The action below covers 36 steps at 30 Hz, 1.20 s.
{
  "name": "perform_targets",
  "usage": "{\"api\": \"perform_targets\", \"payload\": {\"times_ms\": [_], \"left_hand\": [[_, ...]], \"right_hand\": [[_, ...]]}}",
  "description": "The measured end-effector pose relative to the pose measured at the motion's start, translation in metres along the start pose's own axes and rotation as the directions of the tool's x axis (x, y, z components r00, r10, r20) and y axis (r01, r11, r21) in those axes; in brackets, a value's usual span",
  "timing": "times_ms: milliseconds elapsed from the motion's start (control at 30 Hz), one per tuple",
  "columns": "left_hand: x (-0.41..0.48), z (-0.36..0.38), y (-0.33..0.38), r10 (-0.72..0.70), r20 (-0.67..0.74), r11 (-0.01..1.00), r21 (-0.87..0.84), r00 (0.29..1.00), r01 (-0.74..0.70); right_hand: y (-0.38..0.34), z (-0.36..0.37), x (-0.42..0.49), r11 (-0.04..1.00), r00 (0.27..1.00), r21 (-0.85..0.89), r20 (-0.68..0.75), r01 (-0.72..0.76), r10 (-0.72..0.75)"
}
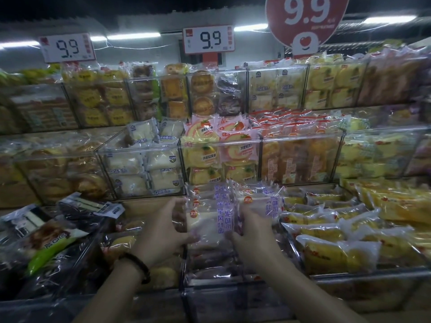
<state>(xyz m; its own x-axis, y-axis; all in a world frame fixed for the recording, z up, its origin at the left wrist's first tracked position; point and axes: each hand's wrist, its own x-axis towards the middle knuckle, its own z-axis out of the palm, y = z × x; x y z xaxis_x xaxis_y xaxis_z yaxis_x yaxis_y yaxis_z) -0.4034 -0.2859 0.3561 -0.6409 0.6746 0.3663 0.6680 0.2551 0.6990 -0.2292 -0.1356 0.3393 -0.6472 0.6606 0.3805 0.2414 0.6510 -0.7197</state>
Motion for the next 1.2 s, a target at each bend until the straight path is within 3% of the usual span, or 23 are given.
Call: {"api": "perform_targets", "payload": {"times_ms": [133, 333, 467, 633, 833, 1067, 1200], "left_hand": [[-0.008, 0.012, 0.011, 0.069, -0.036, 0.983, 0.170, 0.997, -0.061], [-0.012, -0.003, 0.014, 0.047, 0.046, 0.986, 0.157, 0.998, -0.054], [-0.013, -0.008, 0.014, 0.030, 0.002, 0.995, 0.098, 1.000, -0.030], [-0.013, -0.004, 0.022, 0.020, -0.002, 0.986, 0.167, 1.000, -0.020], [-0.019, -0.008, 0.064, 0.232, -0.159, 0.868, 0.480, 0.960, -0.130], [-0.032, 0.032, 0.139, 0.444, 0.058, 0.829, 0.352, 0.894, -0.435], [-0.023, 0.066, 0.170, 0.471, 0.188, 0.823, 0.258, 0.862, -0.506]], "right_hand": [[0.002, 0.000, 0.001, 0.998, 0.997, -0.043, 0.062, -0.038, 0.040], [-0.004, -0.015, 0.000, 0.999, 0.997, -0.034, 0.083, -0.004, 0.006], [-0.004, -0.016, 0.001, 0.998, 0.999, -0.059, 0.033, -0.006, 0.008], [-0.010, -0.030, -0.007, 0.997, 0.999, -0.080, 0.047, 0.010, -0.006], [-0.015, -0.085, -0.021, 0.989, 0.997, -0.142, 0.066, 0.044, -0.035], [0.003, -0.177, -0.041, 0.966, 0.999, -0.254, 0.024, 0.043, -0.038], [0.032, -0.222, -0.043, 0.954, 1.000, -0.301, -0.021, -0.015, 0.009]]}}
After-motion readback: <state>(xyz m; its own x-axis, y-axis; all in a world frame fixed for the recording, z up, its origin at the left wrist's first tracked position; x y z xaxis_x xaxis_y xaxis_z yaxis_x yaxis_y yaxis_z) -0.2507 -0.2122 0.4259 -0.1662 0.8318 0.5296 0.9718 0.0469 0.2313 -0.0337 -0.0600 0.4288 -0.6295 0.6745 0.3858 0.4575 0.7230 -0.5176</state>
